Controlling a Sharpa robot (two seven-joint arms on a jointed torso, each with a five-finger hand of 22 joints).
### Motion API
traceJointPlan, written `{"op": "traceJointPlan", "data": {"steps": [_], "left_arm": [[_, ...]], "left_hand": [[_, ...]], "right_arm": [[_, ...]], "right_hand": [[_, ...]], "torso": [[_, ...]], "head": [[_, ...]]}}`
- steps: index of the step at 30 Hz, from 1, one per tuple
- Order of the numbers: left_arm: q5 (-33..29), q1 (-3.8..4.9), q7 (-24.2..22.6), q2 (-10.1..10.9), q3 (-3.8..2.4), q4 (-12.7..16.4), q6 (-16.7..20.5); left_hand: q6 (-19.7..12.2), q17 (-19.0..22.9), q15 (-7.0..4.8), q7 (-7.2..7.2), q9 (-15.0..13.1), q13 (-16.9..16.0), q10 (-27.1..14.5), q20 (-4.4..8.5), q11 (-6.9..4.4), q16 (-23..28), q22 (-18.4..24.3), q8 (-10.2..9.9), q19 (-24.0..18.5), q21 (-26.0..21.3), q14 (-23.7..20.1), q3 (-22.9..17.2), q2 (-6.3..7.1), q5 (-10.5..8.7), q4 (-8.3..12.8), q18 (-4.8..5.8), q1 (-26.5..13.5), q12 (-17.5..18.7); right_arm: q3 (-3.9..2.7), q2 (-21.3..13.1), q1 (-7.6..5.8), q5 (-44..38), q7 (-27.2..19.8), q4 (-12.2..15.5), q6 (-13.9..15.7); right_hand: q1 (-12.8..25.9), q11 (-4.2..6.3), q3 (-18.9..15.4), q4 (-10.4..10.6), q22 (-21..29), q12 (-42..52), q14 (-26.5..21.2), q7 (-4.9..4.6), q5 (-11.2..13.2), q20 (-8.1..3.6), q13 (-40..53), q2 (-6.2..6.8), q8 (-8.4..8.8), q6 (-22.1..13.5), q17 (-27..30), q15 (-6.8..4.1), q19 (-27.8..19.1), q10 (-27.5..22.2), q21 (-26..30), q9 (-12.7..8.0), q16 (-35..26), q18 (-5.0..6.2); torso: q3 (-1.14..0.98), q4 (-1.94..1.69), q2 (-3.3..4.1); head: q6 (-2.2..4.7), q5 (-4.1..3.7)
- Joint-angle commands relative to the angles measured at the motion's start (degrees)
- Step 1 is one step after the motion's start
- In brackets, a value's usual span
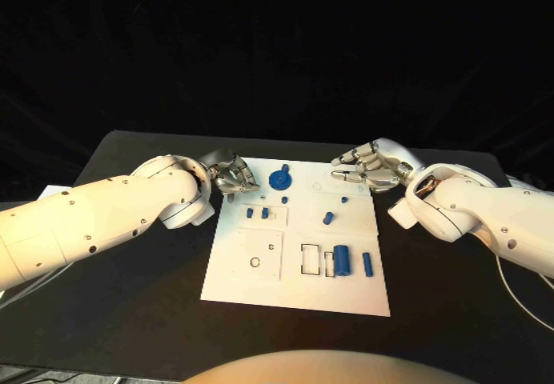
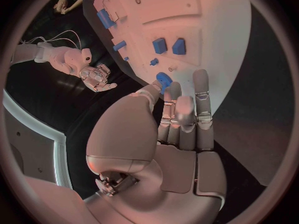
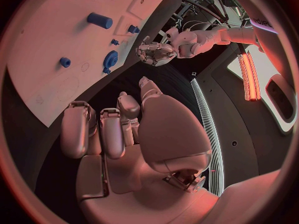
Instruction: Assemble the parts on the task board
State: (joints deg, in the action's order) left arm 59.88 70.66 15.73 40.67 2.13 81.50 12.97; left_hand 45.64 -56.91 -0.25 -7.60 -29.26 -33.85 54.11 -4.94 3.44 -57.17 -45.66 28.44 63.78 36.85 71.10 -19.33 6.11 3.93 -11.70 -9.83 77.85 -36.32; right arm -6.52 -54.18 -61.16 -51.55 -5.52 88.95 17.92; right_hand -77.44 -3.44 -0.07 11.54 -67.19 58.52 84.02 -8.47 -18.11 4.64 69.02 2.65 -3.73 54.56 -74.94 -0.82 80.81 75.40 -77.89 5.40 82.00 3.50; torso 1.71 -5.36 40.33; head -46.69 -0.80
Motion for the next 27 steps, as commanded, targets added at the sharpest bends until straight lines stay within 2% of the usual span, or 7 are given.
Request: {"op": "traceJointPlan", "data": {"steps": [1, 3, 8, 12, 16, 23, 27], "left_arm": [[5.26, 0.01, -13.92, -1.24, 0.13, -0.69, 0.79], [7.81, -0.03, -15.51, -1.99, 0.25, -1.17, 1.06], [15.8, -0.11, -16.28, -3.94, 0.43, -2.13, 1.11], [21.23, -0.14, -14.33, -5.67, 0.48, -3.23, -1.18], [25.06, -0.14, -12.38, -7.34, 0.53, -4.49, -3.43], [29.61, -0.18, -9.83, -10.33, 0.7, -7.17, -7.68], [30.27, -0.32, -9.82, -11.71, 0.81, -8.87, -8.04]], "left_hand": [[-1.13, 8.83, 1.48, -1.07, 3.37, 4.27, -2.21, -1.42, 1.48, 9.68, 2.82, -3.12, -2.29, -4.31, -6.83, 0.39, 3.11, -0.25, -0.18, -0.04, 0.77, 4.2], [-1.33, 11.36, 1.77, -1.19, 6.56, 7.98, -2.73, -2.27, 1.9, 12.32, 5.11, -5.99, -2.8, -7.34, -8.28, 0.75, 4.09, -0.39, 0.22, -0.51, 2.18, 7.19], [0.23, 13.8, 1.86, -0.32, 11.1, 13.7, -3.47, -2.26, 2.42, 12.72, 4.05, -10.02, 2.55, -4.8, -6.19, -0.82, 4.9, -0.2, 3.26, -0.53, 6.66, 11.55], [2.07, 14.72, 1.37, -0.23, 13.53, 16.91, -3.97, -2.05, 2.25, 11.31, 3.13, -12.03, 3.86, -3.66, -3.88, 0.51, 5.91, -0.26, 3.24, -0.58, 5.51, 13.61], [3.79, 15.35, 1.17, -0.24, 15.35, 19.23, -4.3, -1.82, 2.14, 9.44, 2.3, -13.37, 5.46, -2.61, -1.73, 4.18, 5.5, -0.28, 2.7, -0.63, 4.69, 14.46], [7.9, 4.14, -0.62, 0.94, 17.98, 22.87, -0.68, -0.05, 0.84, -4.49, -11.9, -15.33, 14.47, 14.75, 7.76, 5.04, 3.29, -0.23, 2.64, 1.99, 6.19, 15.35], [9.6, 3.27, -1.02, 1.16, 18.98, 24.66, 1.48, 0.39, 0.6, -6.01, -14.04, -16.38, 15.41, 17.05, 8.73, 3.36, 2.75, -0.14, 2.83, 2.37, 7.16, 16.81]], "right_arm": [[0.0, 0.08, 0.07, -0.11, -0.61, 0.02, -0.38], [0.0, 0.09, 0.07, -0.11, -0.66, -0.01, -0.29], [0.0, 0.23, 0.08, -0.08, -0.87, -0.19, 0.21], [0.0, 0.27, 0.08, -0.08, -1.01, -0.1, 0.61], [0.0, 0.29, 0.08, -0.09, -1.09, 0.03, 0.8], [0.0, 0.34, 0.08, -0.09, -1.21, 0.16, 0.76], [0.0, 0.34, 0.08, -0.07, -1.19, 0.22, 0.68]], "right_hand": [[0.06, 0.08, -0.35, 0.08, 0.42, -1.01, 3.41, -0.04, -0.4, 0.15, -0.67, -0.45, -0.2, 0.33, -4.38, -0.28, -0.56, -0.84, 0.42, 0.09, -0.37, 1.11], [-0.09, 0.1, -0.31, -0.03, 1.11, -4.77, 3.35, -0.03, -0.49, 0.14, -3.21, -0.58, -0.18, 0.3, -4.18, -0.3, -0.85, -2.72, 0.84, 0.1, -0.59, 1.25], [-0.39, 0.2, -0.3, -0.25, 3.13, -13.64, 3.16, 0.04, -0.54, 0.05, -9.81, -0.76, -0.2, 0.32, -3.5, -0.39, -1.6, -6.23, 2.13, 0.15, -1.37, 1.62], [-0.5, 0.23, -0.29, -0.32, 3.7, -15.35, 3.1, 0.06, -0.57, 0.03, -11.27, -0.78, -0.2, 0.34, -3.29, -0.42, -1.8, -6.68, 2.51, 0.17, -1.63, 1.72], [-0.56, 0.24, -0.25, -0.35, 3.84, -15.79, 3.09, 0.07, -0.63, 0.01, -11.68, -0.85, -0.21, 0.36, -3.25, -0.43, -1.84, -6.76, 2.61, 0.18, -1.7, 1.75], [-0.52, 0.22, -0.26, -0.32, 3.97, -16.18, 3.07, 0.06, -0.63, 0.01, -12.02, -0.88, -0.21, 0.36, -3.18, -0.43, -1.88, -6.86, 2.7, 0.19, -1.78, 1.77], [-0.52, 0.22, -0.26, -0.32, 3.97, -16.18, 3.07, 0.06, -0.63, 0.01, -12.02, -0.88, -0.21, 0.36, -3.18, -0.43, -1.88, -6.86, 2.7, 0.19, -1.78, 1.77]], "torso": [[0.0, -0.02, 0.0], [0.03, -0.04, 0.04], [0.02, 0.1, 0.05], [-0.03, -0.03, 0.04], [-0.04, 0.03, 0.07], [-0.03, 0.1, 0.18], [-0.02, 0.01, 0.18]], "head": [[0.34, -0.22], [0.63, -0.44], [1.1, -0.76], [1.31, -1.02], [1.46, -1.12], [1.75, -1.13], [1.91, -1.12]]}}
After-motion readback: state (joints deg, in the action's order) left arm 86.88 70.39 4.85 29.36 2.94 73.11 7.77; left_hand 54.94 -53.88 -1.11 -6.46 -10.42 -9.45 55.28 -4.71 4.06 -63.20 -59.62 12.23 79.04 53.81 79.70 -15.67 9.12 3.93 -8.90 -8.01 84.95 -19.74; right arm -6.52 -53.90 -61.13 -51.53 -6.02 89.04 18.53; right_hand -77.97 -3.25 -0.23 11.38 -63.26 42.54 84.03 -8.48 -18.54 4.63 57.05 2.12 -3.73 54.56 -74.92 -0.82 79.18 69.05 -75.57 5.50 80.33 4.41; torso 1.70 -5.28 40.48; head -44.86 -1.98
